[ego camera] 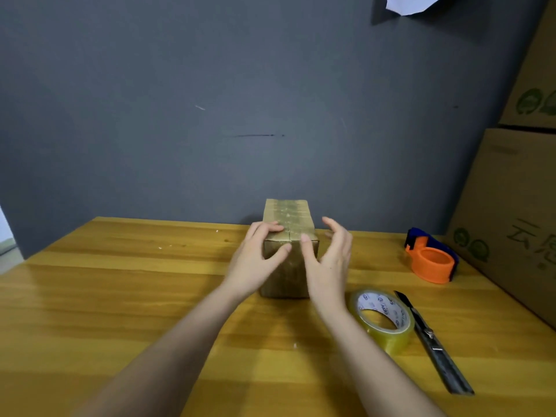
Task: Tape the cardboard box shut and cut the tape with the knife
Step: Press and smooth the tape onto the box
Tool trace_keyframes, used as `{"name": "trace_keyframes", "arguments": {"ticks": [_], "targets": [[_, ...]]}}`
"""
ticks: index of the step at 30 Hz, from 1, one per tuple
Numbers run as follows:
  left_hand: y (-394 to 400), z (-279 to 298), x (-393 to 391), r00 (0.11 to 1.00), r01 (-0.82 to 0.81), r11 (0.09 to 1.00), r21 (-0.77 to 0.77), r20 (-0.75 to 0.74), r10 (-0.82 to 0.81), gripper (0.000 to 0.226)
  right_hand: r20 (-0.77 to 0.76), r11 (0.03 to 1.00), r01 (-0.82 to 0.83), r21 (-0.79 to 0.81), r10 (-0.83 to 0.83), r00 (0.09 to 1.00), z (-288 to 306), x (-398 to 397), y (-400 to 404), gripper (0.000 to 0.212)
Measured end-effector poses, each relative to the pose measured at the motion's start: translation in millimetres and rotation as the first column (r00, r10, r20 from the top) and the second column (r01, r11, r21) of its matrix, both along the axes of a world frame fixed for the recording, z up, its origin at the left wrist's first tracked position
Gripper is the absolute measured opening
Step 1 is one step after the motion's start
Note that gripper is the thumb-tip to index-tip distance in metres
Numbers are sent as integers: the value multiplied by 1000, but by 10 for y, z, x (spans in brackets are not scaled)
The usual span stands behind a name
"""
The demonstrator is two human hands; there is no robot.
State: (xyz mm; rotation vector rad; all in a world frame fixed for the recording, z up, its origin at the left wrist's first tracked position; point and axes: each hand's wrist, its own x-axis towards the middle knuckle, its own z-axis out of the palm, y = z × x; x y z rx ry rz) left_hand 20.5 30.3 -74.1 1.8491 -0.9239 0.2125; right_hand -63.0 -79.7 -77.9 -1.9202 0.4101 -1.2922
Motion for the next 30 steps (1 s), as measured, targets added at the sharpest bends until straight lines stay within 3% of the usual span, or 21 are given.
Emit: {"name": "trace_keyframes", "arguments": {"ticks": [2,5,11,17,27,30], "targets": [[-80,-14,-56,997,-76,996,-51,11,77,39,-116,993,-89,-75,80,990,-6,64,-52,42],[-161,-65,-67,986,-146,988,-50,70,150,31,-117,982,-189,-25,185,976,-108,123,-121,36],[-172,-166,-26,973,-163,985,-57,158,170,42,-104,973,-217,-75,209,972,-221,120,-187,32],[-148,-226,24,968,-137,990,-30,210,140,52,-206,942,-298,-151,265,942,-184,59,-305,38],[-91,-186,36,957,-133,982,133,275,92,75,-450,887,-331,-321,165,878,-30,-73,-421,62],[-67,-144,22,971,-104,983,151,227,68,70,-490,884,-359,-300,180,853,4,-98,-448,68]]}}
